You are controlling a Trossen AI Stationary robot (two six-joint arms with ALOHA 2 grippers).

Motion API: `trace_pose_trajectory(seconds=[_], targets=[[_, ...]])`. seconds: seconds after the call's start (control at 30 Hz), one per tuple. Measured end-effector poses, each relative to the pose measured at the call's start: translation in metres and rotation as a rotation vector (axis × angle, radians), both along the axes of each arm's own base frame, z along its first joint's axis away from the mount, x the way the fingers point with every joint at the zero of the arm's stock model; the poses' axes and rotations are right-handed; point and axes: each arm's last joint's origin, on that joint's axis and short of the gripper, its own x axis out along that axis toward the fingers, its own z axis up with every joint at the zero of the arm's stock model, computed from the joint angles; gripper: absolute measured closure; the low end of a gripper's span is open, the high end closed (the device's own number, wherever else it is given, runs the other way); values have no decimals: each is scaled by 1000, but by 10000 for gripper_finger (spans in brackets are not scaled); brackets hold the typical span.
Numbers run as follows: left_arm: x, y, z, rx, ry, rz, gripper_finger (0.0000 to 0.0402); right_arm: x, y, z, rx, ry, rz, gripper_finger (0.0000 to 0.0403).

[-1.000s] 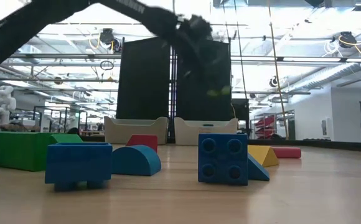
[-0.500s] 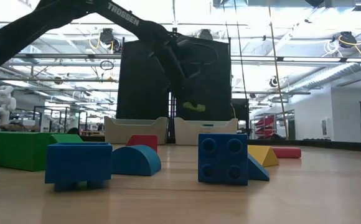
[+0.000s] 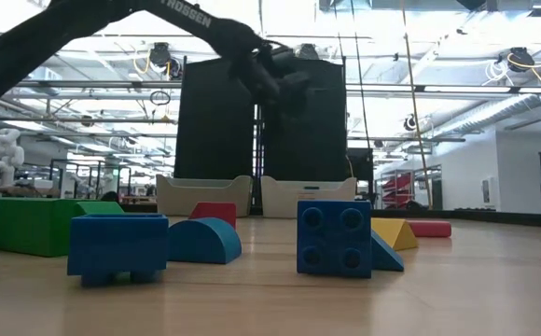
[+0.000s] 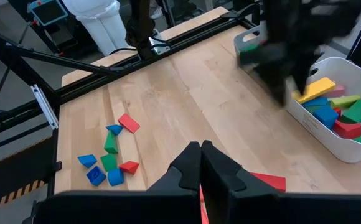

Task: Sort blocks by size
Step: Put the red rectangular block into the white bin

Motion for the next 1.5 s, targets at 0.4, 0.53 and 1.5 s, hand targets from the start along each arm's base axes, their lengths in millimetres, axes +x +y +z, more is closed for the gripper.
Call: trace_pose_trajectory(seconds=[0.4,0.53,1.5], targets=[[55,-118,-12,495,84,244,107,-1,0,-1,-6,17,-1,403],[68,-125,-33,427,59,284,107,-1,0,-2,-6,26,3,403],[83,-134,-127,240,235,312,217,-4,0,-7,7,91,49,403]])
